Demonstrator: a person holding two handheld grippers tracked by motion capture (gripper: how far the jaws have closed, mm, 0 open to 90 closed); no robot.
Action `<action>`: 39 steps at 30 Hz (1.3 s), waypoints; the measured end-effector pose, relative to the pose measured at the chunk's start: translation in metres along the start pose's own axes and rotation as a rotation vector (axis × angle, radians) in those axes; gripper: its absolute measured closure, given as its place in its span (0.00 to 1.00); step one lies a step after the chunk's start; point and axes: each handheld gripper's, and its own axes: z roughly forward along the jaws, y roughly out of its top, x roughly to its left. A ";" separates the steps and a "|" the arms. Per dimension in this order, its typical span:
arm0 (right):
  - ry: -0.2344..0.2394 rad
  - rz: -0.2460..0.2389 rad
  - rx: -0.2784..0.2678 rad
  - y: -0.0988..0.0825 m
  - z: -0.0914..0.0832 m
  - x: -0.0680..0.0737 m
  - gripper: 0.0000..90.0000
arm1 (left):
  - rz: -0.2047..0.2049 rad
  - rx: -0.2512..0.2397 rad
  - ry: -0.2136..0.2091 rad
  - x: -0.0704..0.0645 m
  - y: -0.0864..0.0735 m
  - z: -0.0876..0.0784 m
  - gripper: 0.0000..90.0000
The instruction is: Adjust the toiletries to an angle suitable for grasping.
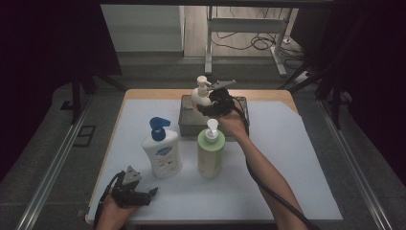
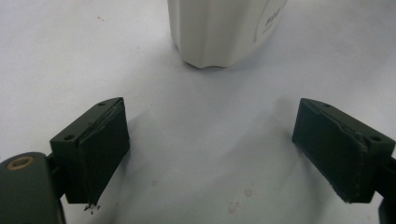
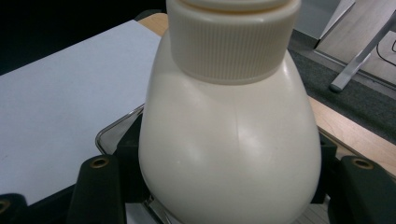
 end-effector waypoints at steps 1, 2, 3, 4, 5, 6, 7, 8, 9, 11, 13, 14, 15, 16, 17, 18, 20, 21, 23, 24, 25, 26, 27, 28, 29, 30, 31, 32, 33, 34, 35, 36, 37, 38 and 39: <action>0.001 -0.001 0.000 -0.001 0.000 0.000 0.41 | 0.000 0.000 0.000 0.000 0.000 0.000 0.12; 0.001 0.000 0.001 -0.001 0.000 0.000 0.41 | 0.000 0.000 0.000 0.000 0.000 0.000 0.12; 0.002 0.000 0.000 -0.002 0.000 0.000 0.41 | 0.000 0.000 0.000 0.000 0.000 0.000 0.12; 0.003 0.001 0.001 -0.003 0.000 0.000 0.41 | 0.000 0.000 0.000 0.000 0.000 0.000 0.12; 0.004 0.003 0.000 -0.004 -0.001 0.000 0.41 | 0.000 0.000 0.000 0.000 0.000 0.000 0.12; 0.006 0.000 0.000 -0.004 -0.001 -0.001 0.41 | 0.000 0.000 0.000 0.000 0.000 0.000 0.12; 0.006 0.004 0.001 -0.004 -0.001 -0.001 0.40 | 0.000 0.000 0.000 0.000 0.000 0.000 0.12; 0.009 0.006 0.002 -0.005 -0.001 -0.001 0.40 | 0.000 0.000 0.000 0.000 0.000 0.000 0.12; 0.013 0.011 0.003 -0.006 -0.002 -0.002 0.40 | 0.000 0.000 0.000 0.000 0.000 0.000 0.12; 0.019 0.019 0.004 -0.007 -0.002 -0.004 0.40 | 0.000 0.000 0.000 0.000 0.000 0.000 0.12; 0.022 0.025 0.002 -0.008 -0.003 -0.006 0.40 | 0.000 0.000 0.000 0.000 0.000 0.000 0.12; 0.022 0.023 0.002 -0.008 -0.003 -0.006 0.40 | 0.000 0.000 0.000 0.000 0.000 0.000 0.12; 0.021 0.018 0.001 -0.008 -0.003 -0.005 0.40 | 0.000 0.000 0.001 0.000 0.000 0.000 0.12; 0.022 0.018 0.000 -0.008 -0.003 -0.005 0.39 | 0.000 0.000 0.001 0.000 0.000 0.000 0.12; 0.021 0.021 -0.002 -0.008 -0.002 -0.005 0.39 | 0.000 0.000 0.001 0.000 0.000 0.000 0.12; 0.022 0.023 -0.004 -0.008 -0.002 -0.005 0.39 | 0.000 0.000 0.001 0.000 0.000 0.000 0.12; 0.031 0.027 -0.007 -0.009 -0.001 -0.006 0.37 | 0.000 0.000 0.001 0.000 0.000 0.000 0.12; 0.037 0.024 -0.006 -0.010 -0.001 -0.007 0.36 | 0.000 0.000 0.000 0.000 0.000 0.000 0.12; 0.041 0.020 0.000 -0.012 -0.002 -0.008 0.35 | 0.000 0.000 0.000 0.000 0.000 0.000 0.12; 0.043 0.023 -0.001 -0.013 -0.002 -0.008 0.34 | 0.000 0.000 0.000 0.000 0.000 0.000 0.12; 0.047 0.026 -0.001 -0.014 -0.003 -0.009 0.34 | 0.000 0.000 0.000 0.000 0.000 0.000 0.12; 0.043 0.025 -0.003 -0.015 -0.004 -0.009 0.34 | 0.000 0.000 0.001 0.000 0.000 0.000 0.12; 0.042 0.025 -0.004 -0.016 -0.004 -0.009 0.33 | 0.000 0.000 0.001 0.000 0.000 0.000 0.12; 0.047 0.026 -0.004 -0.017 -0.005 -0.009 0.33 | 0.000 0.000 0.001 0.000 0.000 0.000 0.12; 0.048 0.028 -0.004 -0.018 -0.007 -0.010 0.34 | 0.000 0.000 0.001 0.000 0.000 0.000 0.12; 0.050 0.027 -0.004 -0.020 -0.008 -0.010 0.34 | 0.000 0.000 0.001 0.000 0.000 0.000 0.12; 0.051 0.027 -0.005 -0.021 -0.010 -0.010 0.34 | 0.000 0.000 0.001 0.000 0.000 0.000 0.12; 0.055 0.026 -0.006 -0.022 -0.011 -0.011 0.34 | 0.000 0.000 0.001 0.000 0.000 0.000 0.12; 0.055 0.026 -0.007 -0.023 -0.013 -0.011 0.34 | 0.000 0.000 0.001 0.000 0.000 0.000 0.12; 0.057 0.028 -0.008 -0.024 -0.015 -0.012 0.34 | 0.000 0.000 0.001 0.000 0.000 0.000 0.12; 0.059 0.030 -0.013 -0.025 -0.016 -0.012 0.34 | 0.000 0.000 0.001 0.000 0.000 0.000 0.12; 0.062 0.034 -0.014 -0.026 -0.018 -0.013 0.34 | 0.000 0.000 0.001 0.000 0.000 0.000 0.12; 0.069 0.034 -0.011 -0.028 -0.021 -0.014 0.36 | 0.001 0.000 0.001 0.000 0.000 0.000 0.12; 0.071 0.034 -0.012 -0.030 -0.022 -0.015 0.37 | 0.000 0.000 0.001 0.000 0.000 0.000 0.12; 0.077 0.036 -0.010 -0.032 -0.024 -0.016 0.39 | 0.000 0.000 0.001 0.000 0.000 0.000 0.12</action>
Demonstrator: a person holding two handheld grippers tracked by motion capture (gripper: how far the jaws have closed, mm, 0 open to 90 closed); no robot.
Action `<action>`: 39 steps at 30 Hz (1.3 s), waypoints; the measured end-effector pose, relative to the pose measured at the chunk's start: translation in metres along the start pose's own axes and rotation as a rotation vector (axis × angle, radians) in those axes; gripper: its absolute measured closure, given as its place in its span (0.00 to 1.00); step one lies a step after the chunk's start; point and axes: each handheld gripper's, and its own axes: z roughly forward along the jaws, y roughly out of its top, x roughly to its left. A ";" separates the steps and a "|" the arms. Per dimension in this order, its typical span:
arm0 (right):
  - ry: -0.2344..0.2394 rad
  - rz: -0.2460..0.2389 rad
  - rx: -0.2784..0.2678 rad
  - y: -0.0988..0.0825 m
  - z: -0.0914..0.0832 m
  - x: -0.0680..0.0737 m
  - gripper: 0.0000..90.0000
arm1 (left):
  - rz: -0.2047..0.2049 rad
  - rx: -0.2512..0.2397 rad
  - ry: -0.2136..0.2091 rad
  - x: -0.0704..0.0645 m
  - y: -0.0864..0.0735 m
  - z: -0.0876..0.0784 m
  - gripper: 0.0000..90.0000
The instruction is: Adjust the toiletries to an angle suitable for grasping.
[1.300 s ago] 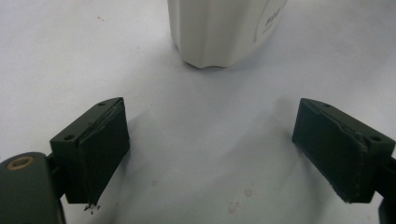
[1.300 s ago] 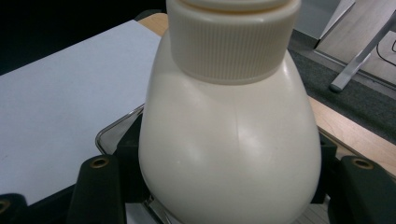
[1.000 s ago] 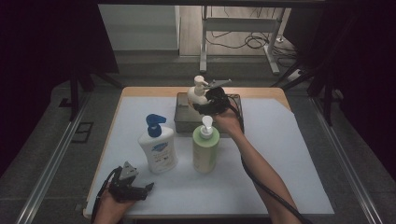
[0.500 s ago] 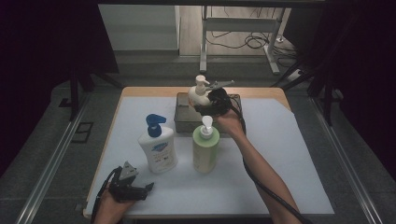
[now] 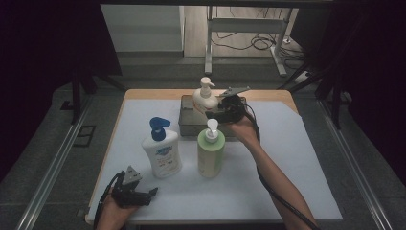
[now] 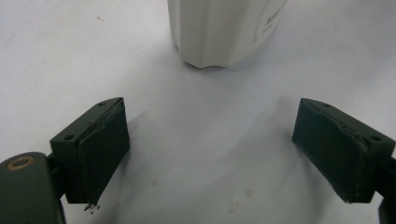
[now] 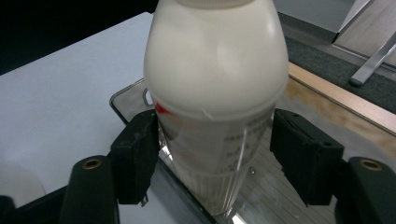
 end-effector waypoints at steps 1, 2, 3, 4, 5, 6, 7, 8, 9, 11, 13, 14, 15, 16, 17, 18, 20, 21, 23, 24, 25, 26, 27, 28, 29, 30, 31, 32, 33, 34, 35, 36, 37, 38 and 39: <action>0.007 0.005 0.004 -0.001 -0.001 -0.001 0.41 | 0.000 0.000 0.000 0.000 0.000 0.000 0.12; 0.014 0.007 0.006 -0.002 -0.002 -0.001 0.42 | 0.000 0.000 0.000 0.000 0.000 0.000 0.12; 0.018 0.006 0.007 -0.004 -0.004 -0.002 0.44 | 0.000 0.000 0.000 0.000 0.000 0.000 0.12; 0.022 0.003 0.009 -0.006 -0.006 -0.002 0.46 | 0.000 0.000 0.000 0.000 0.000 0.000 0.12; 0.022 0.000 0.010 -0.007 -0.007 -0.003 0.48 | 0.000 0.000 0.000 0.000 0.000 0.000 0.12; 0.022 0.000 0.012 -0.009 -0.009 -0.004 0.51 | 0.000 0.000 0.000 0.000 0.000 0.000 0.12; 0.022 0.002 0.012 -0.011 -0.011 -0.004 0.52 | 0.000 0.000 0.000 0.000 0.000 0.000 0.12; 0.018 0.005 0.013 -0.013 -0.013 -0.006 0.54 | 0.000 0.001 0.001 0.000 0.000 0.000 0.12; 0.016 0.011 0.017 -0.014 -0.015 -0.007 0.57 | 0.000 0.001 0.000 0.000 0.000 0.000 0.12; 0.003 0.021 0.025 -0.017 -0.017 -0.009 0.61 | -0.002 -0.001 0.000 0.000 0.000 0.000 0.12; -0.026 0.038 0.031 -0.019 -0.018 -0.013 0.67 | -0.002 -0.001 -0.001 0.000 0.000 0.000 0.12; -0.036 0.045 0.031 -0.019 -0.018 -0.014 0.71 | -0.003 -0.001 -0.001 0.000 0.000 0.000 0.12; -0.034 0.050 0.030 -0.019 -0.018 -0.015 0.73 | -0.002 -0.001 0.000 0.000 0.000 0.000 0.12; -0.038 0.054 0.032 -0.020 -0.018 -0.017 0.76 | -0.002 -0.001 -0.001 0.000 0.000 0.000 0.12; -0.043 0.058 0.035 -0.020 -0.017 -0.018 0.79 | -0.002 -0.001 0.000 0.000 0.000 0.000 0.12; -0.049 0.061 0.036 -0.020 -0.015 -0.019 0.81 | 0.000 0.001 0.000 0.000 0.000 0.000 0.12; -0.064 0.063 0.044 -0.019 -0.012 -0.020 0.87 | 0.000 0.000 0.000 0.000 0.000 0.000 0.12; -0.063 0.063 0.051 -0.019 -0.009 -0.021 0.89 | 0.000 0.000 0.000 0.000 0.000 0.000 0.12; -0.063 0.063 0.056 -0.019 -0.005 -0.022 0.94 | 0.000 0.001 0.000 0.000 0.000 0.000 0.12; -0.067 0.064 0.058 -0.018 -0.002 -0.022 0.96 | 0.000 0.001 0.000 0.000 0.000 0.000 0.12; -0.066 0.068 0.061 -0.018 0.000 -0.022 0.98 | 0.000 0.001 0.000 0.000 0.000 0.000 0.12; -0.063 0.069 0.067 -0.017 0.003 -0.022 0.99 | 0.000 0.001 0.000 0.000 0.000 0.000 0.12; -0.065 0.070 0.074 -0.017 0.006 -0.022 0.99 | 0.000 0.001 0.000 0.000 0.000 0.000 0.12; -0.068 0.064 0.080 -0.016 0.009 -0.022 1.00 | 0.000 0.001 0.000 0.000 0.000 0.000 0.12; -0.072 0.061 0.085 -0.016 0.013 -0.023 1.00 | 0.000 0.001 0.000 0.000 0.000 0.000 0.12; -0.075 0.066 0.093 -0.016 0.016 -0.024 1.00 | 0.000 0.001 0.000 0.000 0.000 0.000 0.12; -0.074 0.067 0.099 -0.016 0.018 -0.024 1.00 | -0.001 0.001 0.000 0.000 0.000 0.000 0.12; -0.074 0.068 0.107 -0.016 0.021 -0.026 1.00 | -0.001 0.000 0.000 0.000 0.000 0.000 0.12; -0.076 0.068 0.110 -0.015 0.023 -0.026 1.00 | -0.001 0.001 0.000 0.000 0.000 0.000 0.12; -0.073 0.078 0.115 -0.015 0.026 -0.028 1.00 | -0.001 0.001 -0.001 0.000 0.000 0.000 0.12; -0.072 0.089 0.122 -0.015 0.028 -0.029 1.00 | -0.001 0.001 -0.001 0.000 0.000 0.000 0.12; -0.066 0.093 0.125 -0.016 0.029 -0.031 1.00 | -0.001 0.001 0.000 0.000 0.000 0.000 0.12; -0.061 0.100 0.128 -0.016 0.031 -0.032 1.00 | -0.001 0.001 0.000 0.000 0.000 0.000 0.12; -0.060 0.102 0.132 -0.016 0.032 -0.032 1.00 | -0.001 0.001 0.000 0.000 0.000 0.000 0.12; -0.063 0.099 0.134 -0.016 0.033 -0.032 1.00 | -0.001 0.001 0.000 0.000 0.000 0.000 0.12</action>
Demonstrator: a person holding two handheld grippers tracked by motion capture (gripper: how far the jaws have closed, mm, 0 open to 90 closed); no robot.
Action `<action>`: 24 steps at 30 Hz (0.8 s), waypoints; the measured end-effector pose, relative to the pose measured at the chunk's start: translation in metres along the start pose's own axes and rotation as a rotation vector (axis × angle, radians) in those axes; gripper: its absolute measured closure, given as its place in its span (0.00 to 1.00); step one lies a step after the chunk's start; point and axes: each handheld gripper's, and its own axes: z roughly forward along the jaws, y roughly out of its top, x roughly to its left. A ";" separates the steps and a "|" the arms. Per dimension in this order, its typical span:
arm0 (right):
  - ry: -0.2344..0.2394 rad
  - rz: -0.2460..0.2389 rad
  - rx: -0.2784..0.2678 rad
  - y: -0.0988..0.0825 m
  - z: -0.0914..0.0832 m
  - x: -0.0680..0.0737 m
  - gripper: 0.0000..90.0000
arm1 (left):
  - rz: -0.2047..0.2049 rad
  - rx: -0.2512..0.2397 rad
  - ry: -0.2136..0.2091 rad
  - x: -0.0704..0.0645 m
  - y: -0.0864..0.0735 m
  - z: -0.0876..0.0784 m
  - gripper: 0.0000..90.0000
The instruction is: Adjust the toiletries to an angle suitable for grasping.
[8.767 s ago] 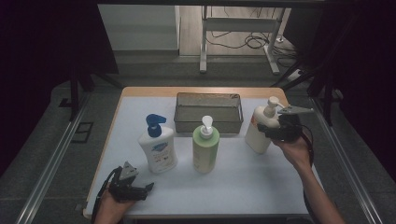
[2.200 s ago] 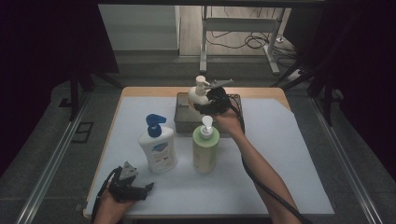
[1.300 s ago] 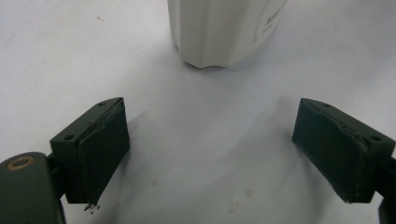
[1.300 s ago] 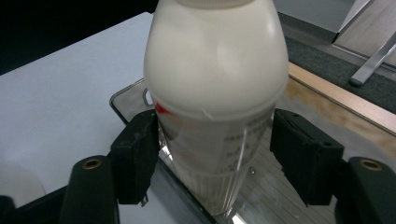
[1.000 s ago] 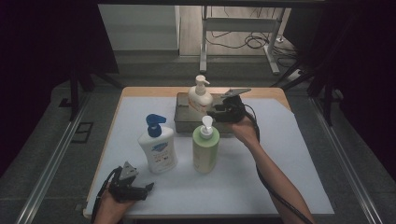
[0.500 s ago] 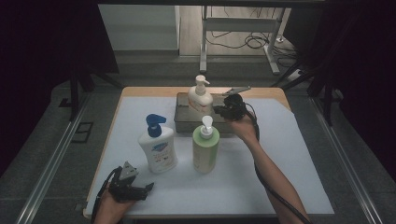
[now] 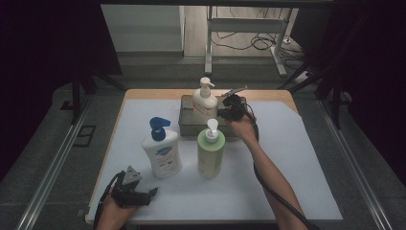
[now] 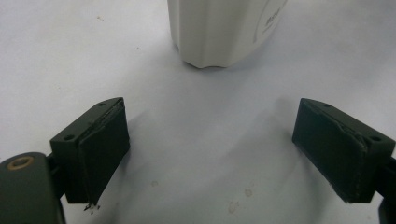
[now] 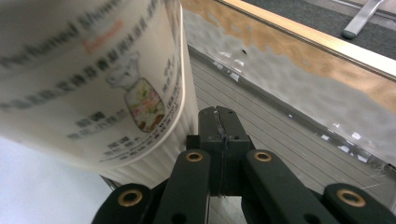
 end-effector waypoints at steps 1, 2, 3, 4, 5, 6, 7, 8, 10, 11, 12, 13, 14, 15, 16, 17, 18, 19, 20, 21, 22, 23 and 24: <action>-0.001 -0.001 0.004 0.000 0.001 0.000 1.00 | 0.000 0.000 0.000 0.000 0.000 0.000 0.12; -0.002 0.000 0.005 0.000 0.002 0.001 1.00 | 0.000 0.000 0.000 0.000 0.000 0.000 0.12; -0.003 0.001 0.007 0.000 0.003 0.001 1.00 | -0.003 -0.002 -0.001 0.000 0.000 0.000 0.12; -0.006 -0.001 0.008 0.000 0.004 0.002 1.00 | -0.002 -0.002 -0.001 0.000 0.000 0.000 0.12; -0.006 -0.002 0.010 0.001 0.005 0.002 1.00 | -0.002 -0.002 -0.001 0.000 0.000 0.000 0.12; -0.010 -0.005 0.013 0.001 0.006 0.003 1.00 | -0.002 -0.002 -0.001 0.000 0.000 0.000 0.12; -0.013 -0.003 0.016 0.001 0.007 0.004 1.00 | -0.003 -0.002 -0.001 0.000 0.000 0.000 0.12; -0.014 -0.001 0.017 0.001 0.007 0.004 1.00 | -0.002 -0.002 -0.001 0.000 0.000 0.000 0.12; -0.010 -0.002 0.015 0.002 0.008 0.005 1.00 | -0.003 -0.002 -0.001 0.000 0.000 0.000 0.12; -0.006 0.001 0.018 0.002 0.009 0.005 1.00 | -0.003 -0.002 -0.001 0.000 0.000 0.000 0.12; -0.003 -0.002 0.018 0.002 0.009 0.005 1.00 | -0.001 -0.001 0.000 0.000 0.000 0.000 0.12; -0.002 -0.006 0.019 0.003 0.010 0.006 1.00 | 0.000 0.000 0.000 0.000 0.000 0.000 0.12; -0.003 -0.006 0.022 0.003 0.010 0.007 1.00 | 0.000 0.000 0.000 0.000 0.000 0.000 0.12; -0.001 -0.004 0.025 0.003 0.011 0.008 1.00 | 0.000 0.000 0.000 0.000 0.000 0.000 0.12; 0.002 -0.008 0.023 0.004 0.011 0.008 1.00 | 0.000 0.000 0.000 0.000 0.000 0.000 0.12; 0.004 -0.009 0.024 0.004 0.012 0.009 1.00 | 0.000 0.000 0.001 0.000 0.000 0.000 0.12; 0.006 -0.010 0.029 0.004 0.013 0.010 1.00 | 0.000 0.000 0.000 0.000 0.000 0.000 0.12; 0.009 -0.015 0.033 0.004 0.014 0.012 1.00 | -0.003 -0.002 -0.001 0.000 0.000 0.000 0.12; 0.016 -0.016 0.034 0.004 0.015 0.013 1.00 | -0.003 -0.002 -0.001 0.000 0.000 0.000 0.12; 0.018 -0.020 0.036 0.005 0.015 0.014 1.00 | -0.002 -0.002 -0.001 0.000 0.000 0.000 0.12; 0.024 -0.024 0.037 0.005 0.016 0.015 1.00 | -0.003 -0.002 -0.001 0.000 0.000 0.000 0.12; 0.022 -0.029 0.038 0.005 0.018 0.017 1.00 | -0.003 -0.002 -0.001 0.000 0.000 0.000 0.12; 0.026 -0.030 0.036 0.005 0.019 0.019 1.00 | -0.003 -0.002 -0.001 0.000 0.000 0.000 0.12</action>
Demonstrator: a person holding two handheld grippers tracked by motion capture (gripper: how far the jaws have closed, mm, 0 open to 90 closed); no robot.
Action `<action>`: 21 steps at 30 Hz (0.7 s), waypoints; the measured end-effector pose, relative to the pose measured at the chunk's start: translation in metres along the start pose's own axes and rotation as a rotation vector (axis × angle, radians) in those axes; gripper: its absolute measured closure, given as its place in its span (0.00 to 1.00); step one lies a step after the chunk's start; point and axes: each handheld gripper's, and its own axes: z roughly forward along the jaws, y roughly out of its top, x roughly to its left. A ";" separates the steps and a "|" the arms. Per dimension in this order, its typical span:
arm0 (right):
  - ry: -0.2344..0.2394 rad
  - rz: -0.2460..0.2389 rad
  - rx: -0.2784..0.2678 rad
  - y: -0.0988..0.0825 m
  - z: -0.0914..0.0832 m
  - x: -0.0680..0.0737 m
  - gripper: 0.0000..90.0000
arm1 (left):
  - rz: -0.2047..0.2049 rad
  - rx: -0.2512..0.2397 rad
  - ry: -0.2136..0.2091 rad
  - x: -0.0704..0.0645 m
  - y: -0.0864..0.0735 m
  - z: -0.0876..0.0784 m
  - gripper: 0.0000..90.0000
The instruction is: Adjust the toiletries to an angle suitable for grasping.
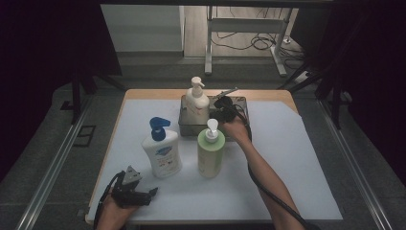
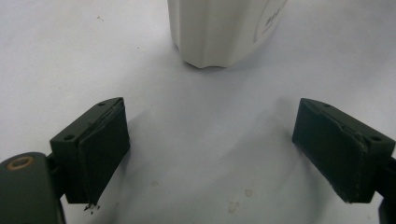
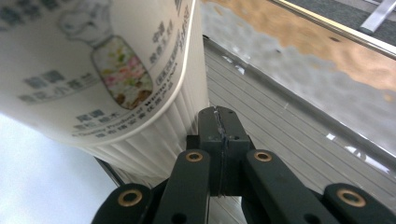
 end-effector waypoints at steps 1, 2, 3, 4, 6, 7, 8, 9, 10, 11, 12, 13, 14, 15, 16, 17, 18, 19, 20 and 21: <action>0.006 -0.004 -0.001 0.001 0.001 0.001 1.00 | 0.000 0.000 0.000 0.000 0.000 0.000 0.12; 0.006 -0.008 -0.001 0.001 0.001 0.002 1.00 | 0.000 0.000 0.000 0.000 0.000 0.000 0.12; 0.006 -0.008 0.000 0.002 0.002 0.003 1.00 | 0.000 0.000 0.000 0.000 0.000 0.000 0.12; 0.010 -0.007 0.000 0.003 0.003 0.004 1.00 | 0.000 0.000 0.000 0.000 0.000 0.000 0.12; 0.021 -0.012 0.000 0.004 0.004 0.005 1.00 | 0.000 0.000 0.000 0.000 0.000 0.000 0.12; 0.027 -0.010 0.002 0.004 0.005 0.006 1.00 | 0.000 0.000 0.000 0.000 0.000 0.000 0.12; 0.030 -0.013 0.002 0.005 0.005 0.007 1.00 | 0.000 0.000 0.000 0.000 0.000 0.000 0.12; 0.033 -0.010 0.005 0.005 0.006 0.008 1.00 | 0.000 0.000 0.000 0.000 0.000 0.000 0.12; 0.034 -0.012 0.003 0.006 0.007 0.009 1.00 | 0.000 0.000 0.000 0.000 0.000 0.000 0.12; 0.036 -0.012 0.003 0.006 0.008 0.010 1.00 | 0.000 0.000 0.000 0.000 0.000 0.000 0.12; 0.038 -0.012 0.005 0.007 0.008 0.010 1.00 | 0.000 0.000 0.000 0.000 0.000 0.000 0.12; 0.036 -0.018 0.004 0.007 0.009 0.011 1.00 | 0.000 0.000 0.000 0.000 0.000 0.000 0.12; 0.041 -0.018 0.004 0.007 0.010 0.012 1.00 | 0.000 0.001 0.000 0.000 0.000 0.000 0.12; 0.044 -0.017 0.003 0.008 0.010 0.012 1.00 | 0.000 0.000 0.000 0.000 0.000 0.000 0.12; 0.046 -0.015 0.002 0.008 0.011 0.013 1.00 | 0.000 0.001 0.000 0.000 0.000 0.000 0.12; 0.051 -0.016 0.003 0.008 0.012 0.014 1.00 | 0.001 0.000 0.000 0.000 0.000 0.000 0.12; 0.054 -0.019 0.003 0.009 0.012 0.014 1.00 | 0.000 0.001 0.000 0.000 0.000 0.000 0.12; 0.056 -0.021 0.007 0.009 0.013 0.015 1.00 | 0.000 0.001 0.000 0.000 0.000 0.000 0.12; 0.059 -0.020 0.006 0.009 0.014 0.016 1.00 | 0.000 0.001 0.000 0.000 0.000 0.000 0.12; 0.064 -0.023 0.006 0.009 0.014 0.016 1.00 | 0.000 0.001 0.000 0.000 0.000 0.000 0.12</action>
